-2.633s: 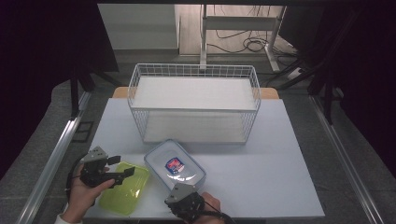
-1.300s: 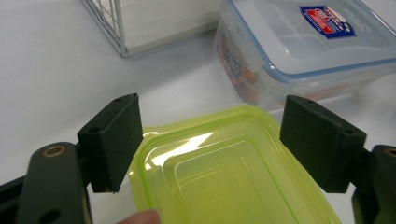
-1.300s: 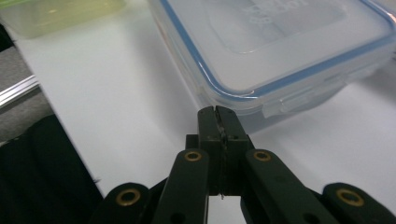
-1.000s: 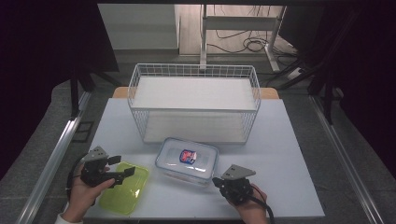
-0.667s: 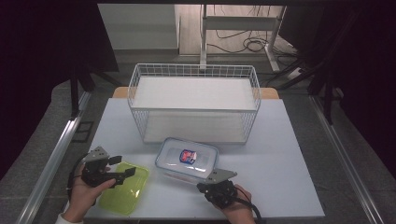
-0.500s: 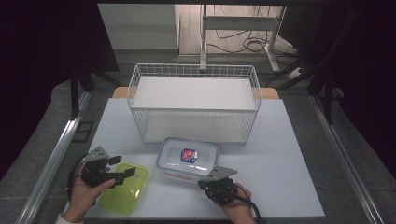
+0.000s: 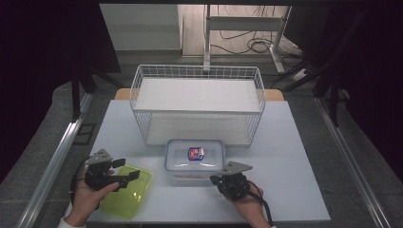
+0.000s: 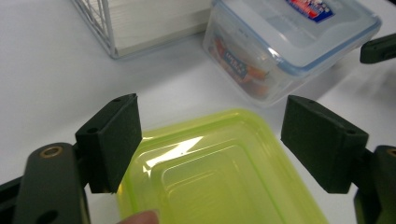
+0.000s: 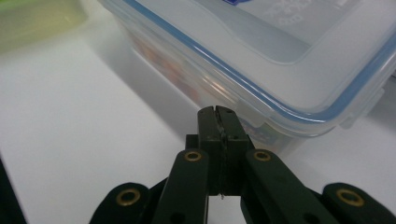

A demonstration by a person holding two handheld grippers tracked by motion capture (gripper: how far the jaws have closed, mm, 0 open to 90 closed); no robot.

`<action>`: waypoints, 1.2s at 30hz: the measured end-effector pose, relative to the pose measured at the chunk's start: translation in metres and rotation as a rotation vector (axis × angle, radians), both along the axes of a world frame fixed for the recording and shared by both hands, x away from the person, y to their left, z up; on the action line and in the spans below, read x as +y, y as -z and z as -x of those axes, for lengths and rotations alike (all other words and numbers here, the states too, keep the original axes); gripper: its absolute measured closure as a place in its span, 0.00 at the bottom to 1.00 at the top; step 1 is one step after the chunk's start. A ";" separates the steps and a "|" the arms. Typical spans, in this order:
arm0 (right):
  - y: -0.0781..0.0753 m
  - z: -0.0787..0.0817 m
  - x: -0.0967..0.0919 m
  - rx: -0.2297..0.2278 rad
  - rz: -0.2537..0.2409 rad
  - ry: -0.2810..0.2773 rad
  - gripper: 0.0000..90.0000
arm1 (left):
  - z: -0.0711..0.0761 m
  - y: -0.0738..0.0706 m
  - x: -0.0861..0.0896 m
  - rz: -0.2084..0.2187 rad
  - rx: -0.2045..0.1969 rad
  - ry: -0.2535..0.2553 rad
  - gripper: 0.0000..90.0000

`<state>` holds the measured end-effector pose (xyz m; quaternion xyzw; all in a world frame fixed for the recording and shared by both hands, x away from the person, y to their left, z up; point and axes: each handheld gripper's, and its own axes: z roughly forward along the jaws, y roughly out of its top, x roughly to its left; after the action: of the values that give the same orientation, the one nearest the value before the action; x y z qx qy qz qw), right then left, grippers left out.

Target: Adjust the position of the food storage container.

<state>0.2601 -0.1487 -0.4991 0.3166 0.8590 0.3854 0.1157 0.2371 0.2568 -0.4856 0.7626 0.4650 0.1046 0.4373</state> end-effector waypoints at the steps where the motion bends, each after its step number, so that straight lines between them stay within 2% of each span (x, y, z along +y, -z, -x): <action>1: -0.001 0.001 -0.001 -0.002 -0.002 -0.001 0.99 | 0.000 -0.001 -0.002 0.010 -0.004 -0.004 0.21; 7: -0.008 0.004 -0.012 0.007 -0.020 -0.013 0.98 | -0.002 -0.005 -0.011 -0.005 -0.013 -0.019 0.20; 8: -0.014 0.000 -0.019 0.007 -0.041 -0.005 0.97 | -0.004 -0.006 -0.013 -0.008 -0.010 -0.021 0.20; 14: -0.025 -0.009 -0.032 0.013 -0.091 0.021 0.90 | -0.013 -0.013 -0.018 0.032 0.012 -0.022 0.20; 15: -0.027 -0.013 -0.036 0.026 -0.107 0.030 0.77 | -0.016 -0.013 -0.020 0.045 0.026 -0.016 0.20; 16: -0.027 -0.015 -0.037 0.041 -0.109 0.036 0.70 | -0.017 -0.014 -0.020 0.050 0.033 -0.015 0.20; 17: -0.027 -0.015 -0.037 0.041 -0.109 0.036 0.70 | -0.017 -0.014 -0.020 0.050 0.033 -0.015 0.20; 18: -0.028 -0.019 -0.040 0.056 -0.116 0.044 0.60 | -0.020 -0.014 -0.023 0.059 0.044 -0.008 0.19; 19: -0.028 -0.019 -0.040 0.056 -0.116 0.044 0.60 | -0.020 -0.014 -0.023 0.059 0.044 -0.008 0.19; 21: -0.029 -0.024 -0.043 0.080 -0.126 0.068 0.49 | -0.021 -0.016 -0.027 0.051 0.052 0.001 0.18; 24: -0.030 -0.027 -0.045 0.075 -0.123 0.082 0.46 | -0.023 -0.019 -0.033 0.048 0.061 0.011 0.18; 28: -0.035 -0.034 -0.047 0.097 -0.137 0.110 0.39 | -0.025 -0.022 -0.040 0.047 0.077 0.010 0.15; 36: -0.037 -0.036 -0.045 0.113 -0.148 0.105 0.37 | -0.036 -0.022 -0.051 0.066 0.105 0.025 0.15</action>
<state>0.2963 -0.1935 -0.4619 0.3902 0.8155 0.4226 0.0637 0.2735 0.2060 -0.4640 0.7579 0.4812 0.0435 0.4383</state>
